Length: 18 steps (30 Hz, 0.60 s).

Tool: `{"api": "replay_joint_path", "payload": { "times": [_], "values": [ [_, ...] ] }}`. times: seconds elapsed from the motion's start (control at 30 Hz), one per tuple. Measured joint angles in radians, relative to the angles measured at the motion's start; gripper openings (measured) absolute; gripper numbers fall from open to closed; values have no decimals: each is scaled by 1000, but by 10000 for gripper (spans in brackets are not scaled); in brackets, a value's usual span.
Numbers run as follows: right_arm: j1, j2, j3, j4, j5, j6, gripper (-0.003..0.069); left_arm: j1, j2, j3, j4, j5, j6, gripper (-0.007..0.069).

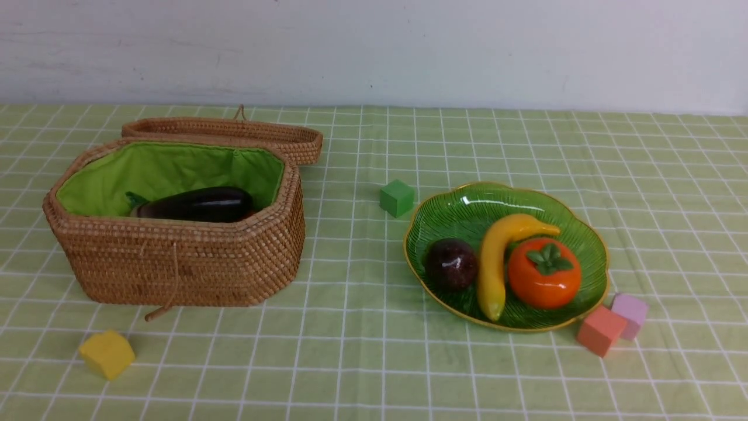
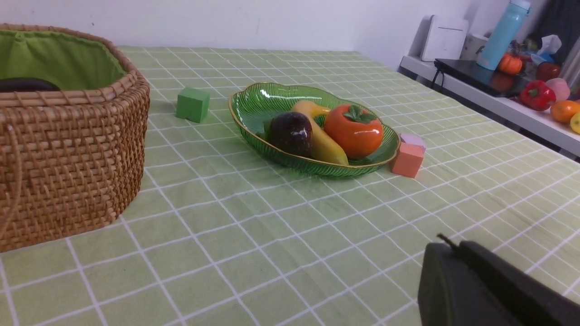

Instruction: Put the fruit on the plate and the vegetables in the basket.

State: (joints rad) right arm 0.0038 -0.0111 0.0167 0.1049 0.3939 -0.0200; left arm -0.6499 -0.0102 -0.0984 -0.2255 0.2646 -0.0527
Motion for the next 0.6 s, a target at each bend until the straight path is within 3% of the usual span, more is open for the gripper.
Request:
{"api": "replay_joint_path", "payload": {
  "times": [0.37,0.47,0.57,0.6],
  "values": [
    [0,0,0,0,0,0,1,14,0,17,65,-71,2,-7],
    [0,0,0,0,0,0,3,101,0,45,75,-164,-25,-13],
    [0,0,0,0,0,0,7,281,0,75,73,-219,-79,-13],
    [0,0,0,0,0,0,8,293,0,79,72,-219,-82,-13]
  ]
}}
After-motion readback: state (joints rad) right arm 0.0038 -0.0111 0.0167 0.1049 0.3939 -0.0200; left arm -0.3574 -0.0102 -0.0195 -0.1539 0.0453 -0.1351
